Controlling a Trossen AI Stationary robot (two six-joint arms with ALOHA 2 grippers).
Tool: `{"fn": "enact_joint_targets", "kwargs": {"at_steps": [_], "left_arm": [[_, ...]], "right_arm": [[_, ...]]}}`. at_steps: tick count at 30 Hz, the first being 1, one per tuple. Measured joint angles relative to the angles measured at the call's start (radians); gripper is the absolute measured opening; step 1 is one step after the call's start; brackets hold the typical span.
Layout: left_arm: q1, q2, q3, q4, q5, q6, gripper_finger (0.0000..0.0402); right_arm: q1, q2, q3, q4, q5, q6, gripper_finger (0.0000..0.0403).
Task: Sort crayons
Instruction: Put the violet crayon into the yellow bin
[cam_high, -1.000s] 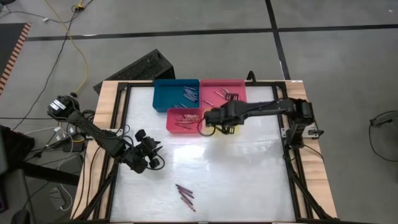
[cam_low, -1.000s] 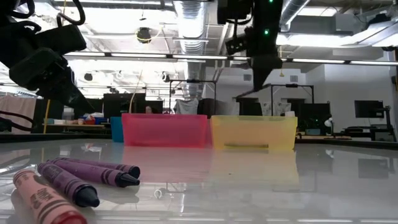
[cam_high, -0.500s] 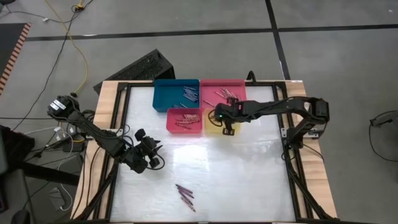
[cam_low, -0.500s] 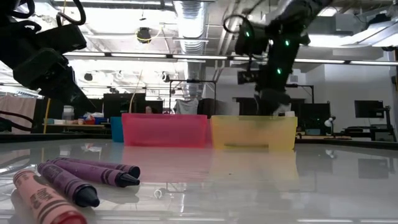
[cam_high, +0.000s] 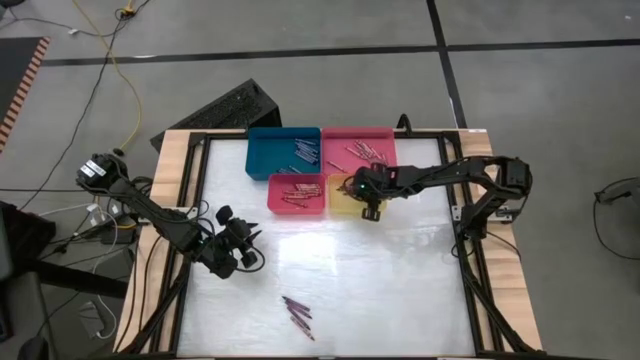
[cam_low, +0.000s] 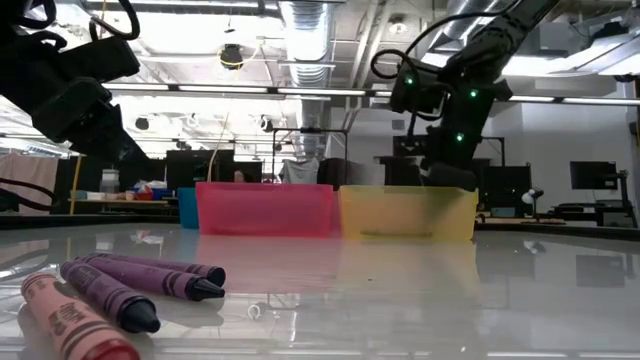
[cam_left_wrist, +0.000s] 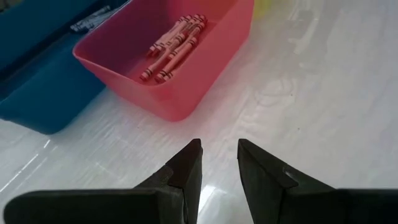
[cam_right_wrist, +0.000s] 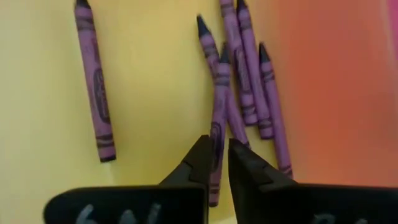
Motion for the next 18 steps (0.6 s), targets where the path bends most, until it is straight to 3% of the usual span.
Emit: {"fn": "enact_joint_targets", "kwargs": {"at_steps": [10, 18], "left_arm": [[0.000, 0.000, 0.000, 0.001, 0.005, -0.005, 0.0094], [0.000, 0.000, 0.000, 0.001, 0.009, -0.006, 0.0094]], "right_arm": [[-0.016, 0.001, 0.009, -0.014, -0.022, 0.041, 0.0058], [-0.007, -0.002, 0.189, -0.166, -0.020, 0.041, 0.0059]]}}
